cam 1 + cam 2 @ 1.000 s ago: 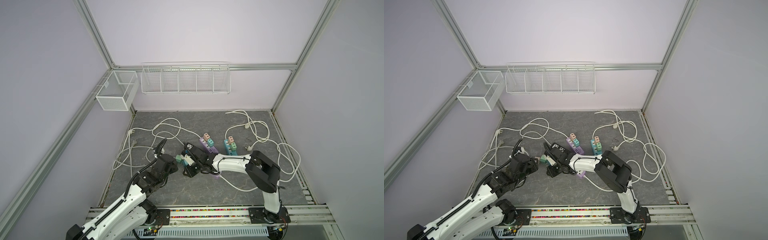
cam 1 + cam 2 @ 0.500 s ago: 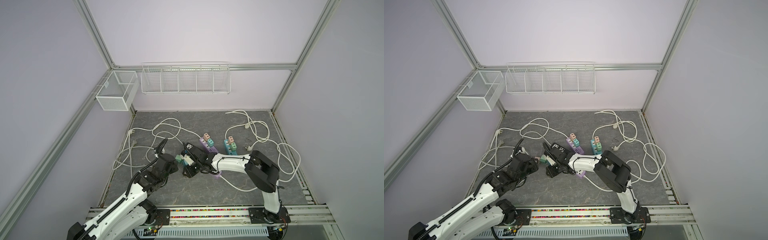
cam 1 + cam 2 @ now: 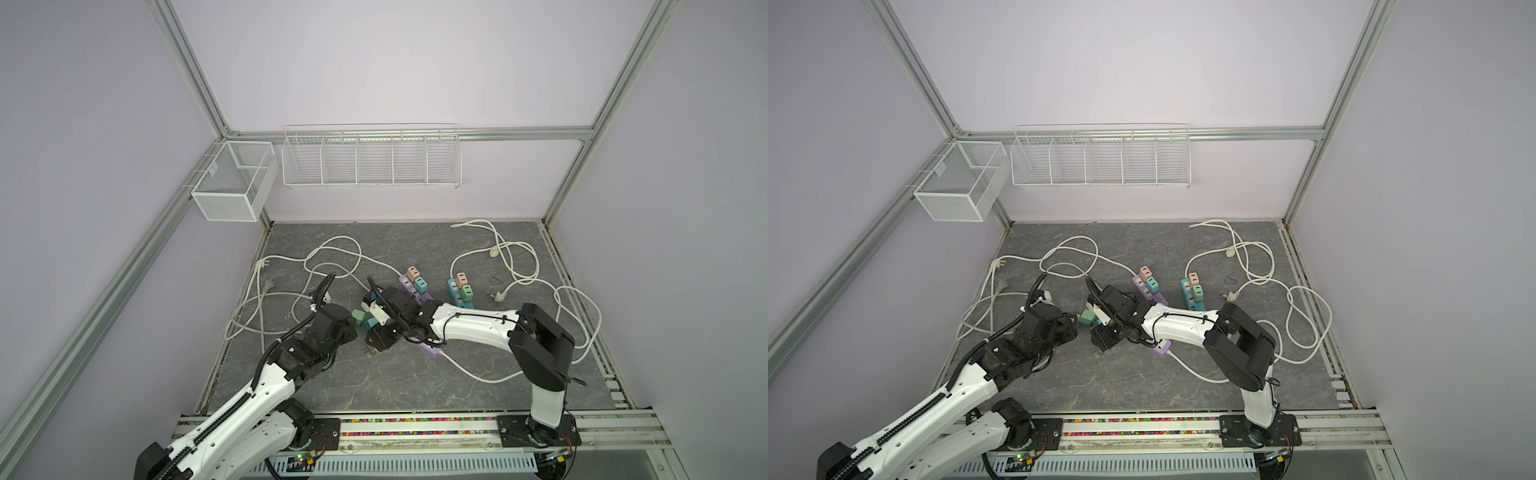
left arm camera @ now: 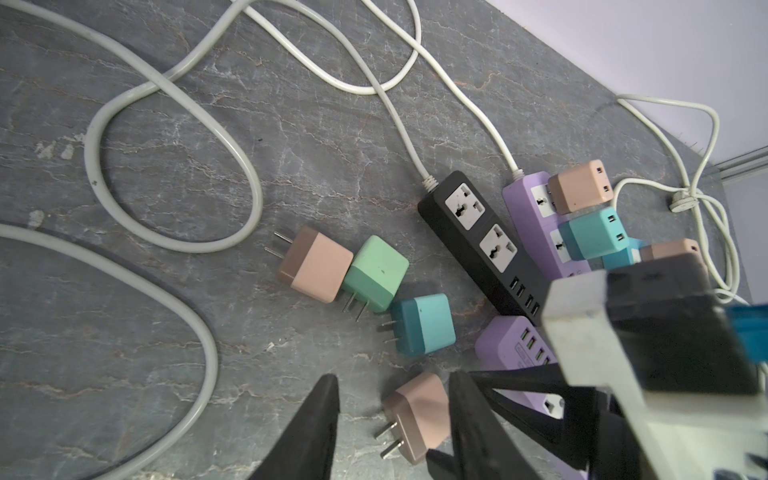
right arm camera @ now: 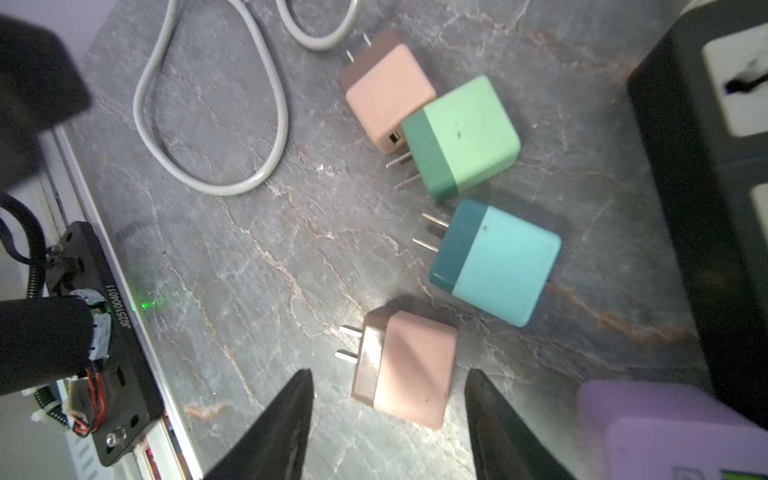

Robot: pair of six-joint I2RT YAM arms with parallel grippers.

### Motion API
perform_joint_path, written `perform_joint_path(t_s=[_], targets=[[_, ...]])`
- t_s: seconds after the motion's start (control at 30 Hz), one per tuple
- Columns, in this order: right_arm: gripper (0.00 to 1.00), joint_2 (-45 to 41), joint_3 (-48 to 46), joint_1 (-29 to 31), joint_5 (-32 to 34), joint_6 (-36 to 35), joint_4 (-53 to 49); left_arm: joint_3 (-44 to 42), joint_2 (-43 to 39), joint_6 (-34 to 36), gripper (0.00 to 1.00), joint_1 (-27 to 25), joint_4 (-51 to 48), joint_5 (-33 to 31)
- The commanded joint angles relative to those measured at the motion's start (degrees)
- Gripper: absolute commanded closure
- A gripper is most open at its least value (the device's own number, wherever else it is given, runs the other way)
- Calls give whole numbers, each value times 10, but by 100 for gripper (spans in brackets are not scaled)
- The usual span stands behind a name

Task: Pull the plug off the socket
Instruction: 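Carry the pink adapter beside the teal adapter and lower it onto the table, then open the right gripper and draw it back while the left gripper releases the strip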

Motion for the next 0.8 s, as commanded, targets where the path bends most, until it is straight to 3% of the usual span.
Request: perform_joint_path(t_s=[0.0,0.5,0.77], targets=[[32,-55,-15,-5,24,-24,-3,26,-6,7,55,3,-13,6],[1,-218,-66,-61,108,-60,-33,100,-4,26,42,3,-26,44],[12,-264,-89,-102,169,-76,-51,143,69,62,37,4,25,71]])
